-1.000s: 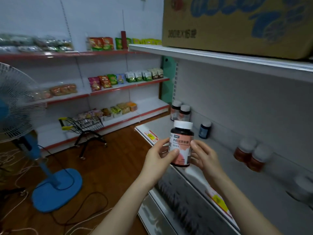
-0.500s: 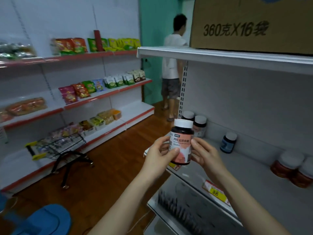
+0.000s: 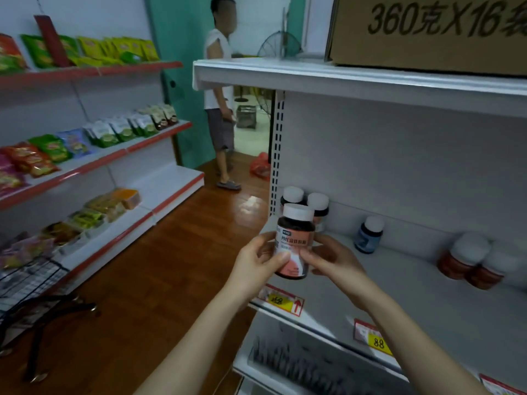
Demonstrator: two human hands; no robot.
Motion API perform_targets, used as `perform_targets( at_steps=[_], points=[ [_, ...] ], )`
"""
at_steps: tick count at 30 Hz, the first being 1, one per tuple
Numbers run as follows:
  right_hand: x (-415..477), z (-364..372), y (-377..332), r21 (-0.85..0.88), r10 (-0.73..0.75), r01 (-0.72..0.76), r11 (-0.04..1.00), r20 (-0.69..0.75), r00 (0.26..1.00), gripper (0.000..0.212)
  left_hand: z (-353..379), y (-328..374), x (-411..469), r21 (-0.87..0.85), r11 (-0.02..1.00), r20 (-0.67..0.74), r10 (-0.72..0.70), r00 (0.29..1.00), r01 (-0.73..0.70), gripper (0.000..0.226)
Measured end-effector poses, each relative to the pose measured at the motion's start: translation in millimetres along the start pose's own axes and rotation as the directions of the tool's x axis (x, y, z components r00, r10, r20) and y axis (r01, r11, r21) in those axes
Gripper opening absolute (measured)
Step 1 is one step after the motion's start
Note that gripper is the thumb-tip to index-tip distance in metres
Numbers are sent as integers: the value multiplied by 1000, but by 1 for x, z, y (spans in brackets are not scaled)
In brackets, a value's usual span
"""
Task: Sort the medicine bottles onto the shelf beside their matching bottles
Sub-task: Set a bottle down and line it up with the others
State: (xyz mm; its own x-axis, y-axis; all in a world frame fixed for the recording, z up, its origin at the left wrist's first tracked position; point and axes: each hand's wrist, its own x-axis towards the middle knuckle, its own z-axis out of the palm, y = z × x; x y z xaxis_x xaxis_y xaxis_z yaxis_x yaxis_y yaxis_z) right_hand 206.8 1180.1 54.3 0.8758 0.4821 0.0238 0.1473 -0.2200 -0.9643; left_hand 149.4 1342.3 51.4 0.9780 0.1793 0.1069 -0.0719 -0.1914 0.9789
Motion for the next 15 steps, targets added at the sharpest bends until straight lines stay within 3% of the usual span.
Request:
perform_targets(
  at_steps=[4, 15],
  points=[
    [27, -1, 6, -29, -8, 9, 1000, 16, 1000, 24, -6, -11, 30, 70, 997, 34, 36, 999, -39, 38],
    [73, 28, 40, -67, 6, -8, 998, -40, 999, 49, -24, -77, 86, 181, 982, 147, -81, 986, 53, 44]
  ],
)
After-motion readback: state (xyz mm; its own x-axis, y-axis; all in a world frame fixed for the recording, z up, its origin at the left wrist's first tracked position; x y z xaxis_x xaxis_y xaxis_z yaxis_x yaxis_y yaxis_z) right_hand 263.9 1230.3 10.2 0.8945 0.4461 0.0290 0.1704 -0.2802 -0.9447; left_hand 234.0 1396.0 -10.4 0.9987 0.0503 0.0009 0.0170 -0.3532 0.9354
